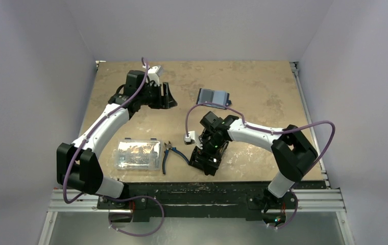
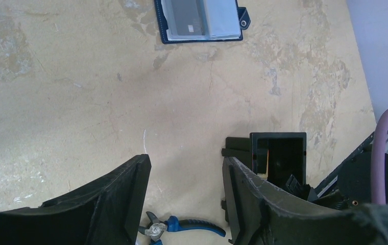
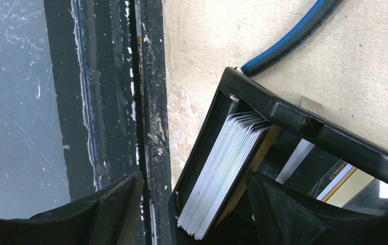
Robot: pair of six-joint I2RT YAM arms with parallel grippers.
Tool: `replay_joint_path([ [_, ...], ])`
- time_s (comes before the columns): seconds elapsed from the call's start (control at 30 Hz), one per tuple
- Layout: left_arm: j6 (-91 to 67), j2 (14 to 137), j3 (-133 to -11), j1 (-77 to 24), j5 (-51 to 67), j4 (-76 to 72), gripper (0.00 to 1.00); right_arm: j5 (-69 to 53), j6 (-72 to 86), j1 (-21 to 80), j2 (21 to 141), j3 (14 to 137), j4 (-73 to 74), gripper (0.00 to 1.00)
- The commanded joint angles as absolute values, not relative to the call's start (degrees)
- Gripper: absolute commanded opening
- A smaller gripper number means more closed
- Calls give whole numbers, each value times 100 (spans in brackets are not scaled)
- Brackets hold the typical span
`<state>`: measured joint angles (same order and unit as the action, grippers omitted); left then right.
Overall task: Put the credit cards into the card holder
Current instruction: Pick up the credit card from the storage box.
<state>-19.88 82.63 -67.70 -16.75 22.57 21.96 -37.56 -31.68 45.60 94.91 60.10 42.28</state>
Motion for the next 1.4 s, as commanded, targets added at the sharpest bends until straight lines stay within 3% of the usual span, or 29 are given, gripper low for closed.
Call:
replay_joint_path([
  [0.0, -1854, 8261, -6948, -1618, 2345, 2073, 58, -3979, -3292, 4658, 9505, 6166, 4370, 81],
  [0.2, -1863, 8284, -6926, -1608, 2351, 2043, 58, -4113, -3331, 4658, 9392, 6126, 4357, 79],
  [0.8, -1872, 8271, -6901, -1605, 2398, 2013, 57, -4120, -3226, 4663, 9121, 6003, 4201, 49],
  [1.1, -1867, 8253, -6891, -1606, 2405, 1995, 57, -4170, -3137, 4658, 9051, 5959, 4140, 42],
  [1.37, -1863, 8253, -6882, -1601, 2408, 1986, 57, -4052, -2824, 4658, 9029, 5909, 3908, 27],
])
